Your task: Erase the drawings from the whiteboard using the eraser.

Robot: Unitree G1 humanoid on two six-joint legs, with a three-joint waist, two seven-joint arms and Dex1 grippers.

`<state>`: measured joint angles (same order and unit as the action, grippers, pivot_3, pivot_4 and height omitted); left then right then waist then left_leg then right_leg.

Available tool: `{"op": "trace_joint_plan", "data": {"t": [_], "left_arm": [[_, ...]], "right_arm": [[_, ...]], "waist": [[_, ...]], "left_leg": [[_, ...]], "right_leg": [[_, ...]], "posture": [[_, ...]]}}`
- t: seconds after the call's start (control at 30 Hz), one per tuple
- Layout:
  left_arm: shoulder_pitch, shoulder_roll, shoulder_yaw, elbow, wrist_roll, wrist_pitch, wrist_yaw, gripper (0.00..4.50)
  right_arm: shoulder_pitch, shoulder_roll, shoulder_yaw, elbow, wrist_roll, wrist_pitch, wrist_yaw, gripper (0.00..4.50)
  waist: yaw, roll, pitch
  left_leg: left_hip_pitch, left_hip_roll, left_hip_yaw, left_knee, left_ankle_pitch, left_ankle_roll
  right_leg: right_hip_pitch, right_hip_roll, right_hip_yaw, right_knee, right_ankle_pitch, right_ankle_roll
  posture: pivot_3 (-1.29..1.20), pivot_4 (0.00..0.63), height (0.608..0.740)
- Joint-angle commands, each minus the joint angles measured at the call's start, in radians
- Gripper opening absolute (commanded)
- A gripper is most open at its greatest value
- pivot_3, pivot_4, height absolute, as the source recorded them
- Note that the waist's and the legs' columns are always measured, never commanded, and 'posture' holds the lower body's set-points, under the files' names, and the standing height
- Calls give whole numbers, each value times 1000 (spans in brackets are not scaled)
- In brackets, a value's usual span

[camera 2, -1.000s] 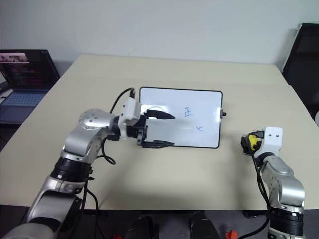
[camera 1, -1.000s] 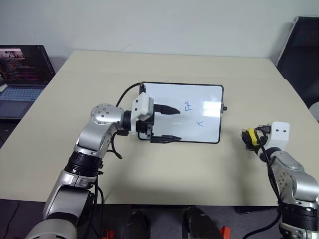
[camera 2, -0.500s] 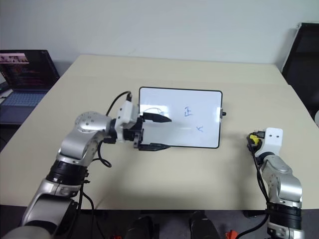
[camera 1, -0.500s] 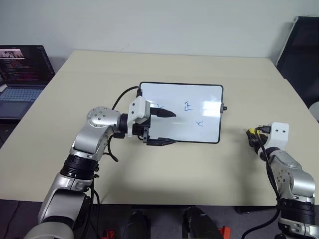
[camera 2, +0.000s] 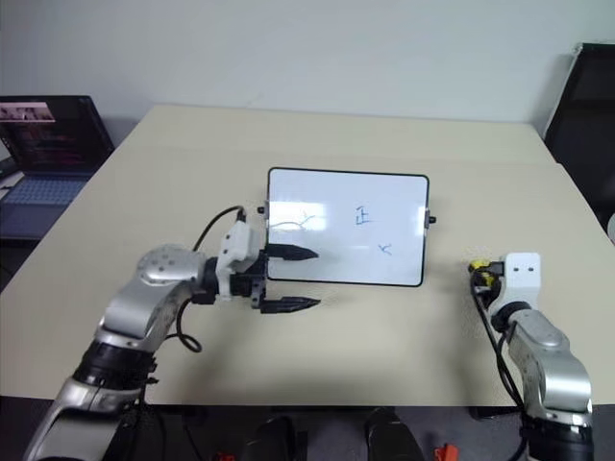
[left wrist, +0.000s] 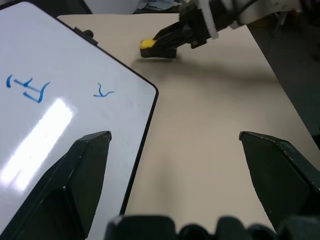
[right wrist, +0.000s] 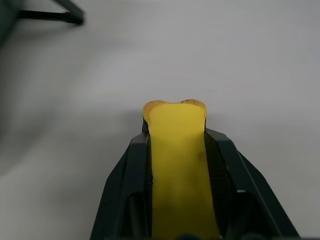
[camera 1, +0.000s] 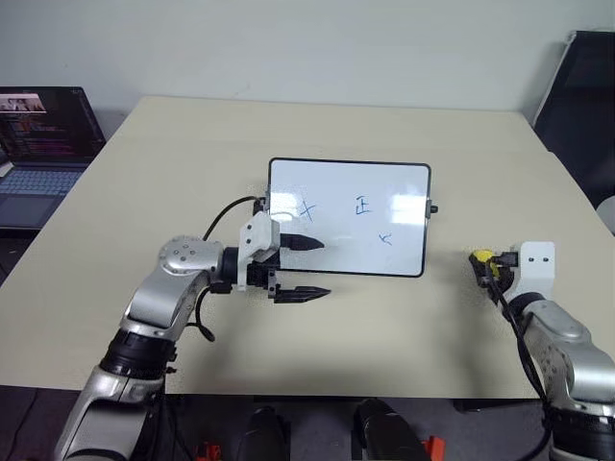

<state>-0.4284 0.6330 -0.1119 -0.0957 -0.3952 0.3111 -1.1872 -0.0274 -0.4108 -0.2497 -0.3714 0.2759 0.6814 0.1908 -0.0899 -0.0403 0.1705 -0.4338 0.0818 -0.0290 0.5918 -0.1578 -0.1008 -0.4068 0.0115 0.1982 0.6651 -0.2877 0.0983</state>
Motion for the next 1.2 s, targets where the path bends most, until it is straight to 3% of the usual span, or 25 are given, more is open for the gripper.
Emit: {"op": "trace_joint_plan", "data": {"t": [0.03, 0.3, 0.7, 0.97, 1.2], "left_arm": [[64, 36, 62, -97, -24, 39, 44, 4500], [107, 37, 89, -143, -41, 80, 107, 4500], [31, 12, 52, -95, -38, 75, 89, 4500], [12, 9, 40, -73, -27, 58, 79, 4500], [4, 5, 34, -70, -25, 53, 77, 4500]], "right_arm": [[56, 4, 28, -171, 18, -11, 27, 1114], [66, -25, 148, -353, 4, 22, 53, 1114], [-216, -37, 464, -183, -249, -60, 46, 1113], [-329, 3, 522, -6, -358, -86, 43, 1112], [-272, -57, 537, 0, -402, -5, 118, 1112]], "waist": [[0, 0, 0], [2, -1, 0], [2, -1, 0], [3, -1, 0], [4, -1, 0]], "left_leg": [[0, 0, 0, 0, 0, 0], [1, -1, 0, 3, 1, 1], [0, 0, 0, 1, 1, 1], [0, 0, 0, 1, 1, 1], [0, 0, 0, 2, 1, 1]], "right_leg": [[0, 0, 0, 0, -1, -2], [1, -1, 1, 0, -1, -5], [0, 0, 0, -1, -1, -5], [0, 0, -1, -1, -1, -4], [1, 0, -1, -1, -1, -4]], "posture": [[0, 150, 740], [0, 150, 740], [0, 150, 740], [0, 150, 740], [0, 150, 740]]}}
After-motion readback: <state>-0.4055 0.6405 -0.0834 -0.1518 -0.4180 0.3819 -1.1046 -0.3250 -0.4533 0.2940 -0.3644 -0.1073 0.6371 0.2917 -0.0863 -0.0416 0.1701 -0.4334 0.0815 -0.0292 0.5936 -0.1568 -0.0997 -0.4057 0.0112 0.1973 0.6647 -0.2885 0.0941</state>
